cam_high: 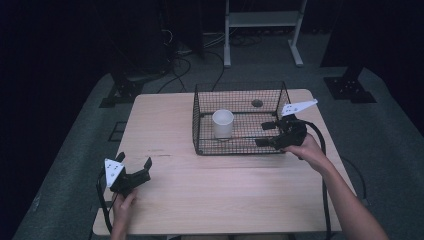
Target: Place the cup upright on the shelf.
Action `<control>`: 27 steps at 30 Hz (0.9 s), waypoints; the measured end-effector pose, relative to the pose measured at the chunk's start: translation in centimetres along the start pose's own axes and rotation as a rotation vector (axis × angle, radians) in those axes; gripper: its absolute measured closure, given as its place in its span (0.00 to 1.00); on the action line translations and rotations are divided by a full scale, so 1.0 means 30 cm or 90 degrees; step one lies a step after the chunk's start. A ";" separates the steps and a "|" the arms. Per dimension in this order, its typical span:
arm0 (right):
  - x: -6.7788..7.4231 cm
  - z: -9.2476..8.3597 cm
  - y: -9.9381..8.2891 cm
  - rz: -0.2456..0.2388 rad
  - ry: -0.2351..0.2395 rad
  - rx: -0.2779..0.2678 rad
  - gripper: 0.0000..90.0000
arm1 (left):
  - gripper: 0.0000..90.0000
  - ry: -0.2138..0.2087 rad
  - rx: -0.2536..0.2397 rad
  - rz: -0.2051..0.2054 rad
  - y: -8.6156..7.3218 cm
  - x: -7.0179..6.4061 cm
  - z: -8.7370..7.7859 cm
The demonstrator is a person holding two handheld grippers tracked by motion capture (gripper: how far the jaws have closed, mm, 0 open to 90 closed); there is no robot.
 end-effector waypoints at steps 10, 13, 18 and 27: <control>0.016 -0.029 -0.053 0.004 0.002 -0.001 0.14 | 0.00 0.000 0.000 0.001 0.000 -0.001 0.000; 0.016 -0.039 -0.073 0.009 0.000 -0.003 0.15 | 0.00 0.000 0.000 0.001 0.000 -0.001 0.000; 0.025 -0.055 -0.100 0.010 -0.002 -0.009 0.15 | 0.00 0.000 0.002 0.002 0.000 -0.001 0.000; 0.051 -0.076 -0.147 0.010 0.003 -0.013 0.15 | 0.00 0.001 0.002 0.003 0.000 -0.001 0.000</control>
Point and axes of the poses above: each handheld gripper's, and its own axes: z roughly forward along the jaws, y roughly out of its top, x roughly to its left, the point moved 4 cm from there along z, roughly forward along the jaws, and after that the axes turned 6 degrees about -x, right-handed, at the moved point
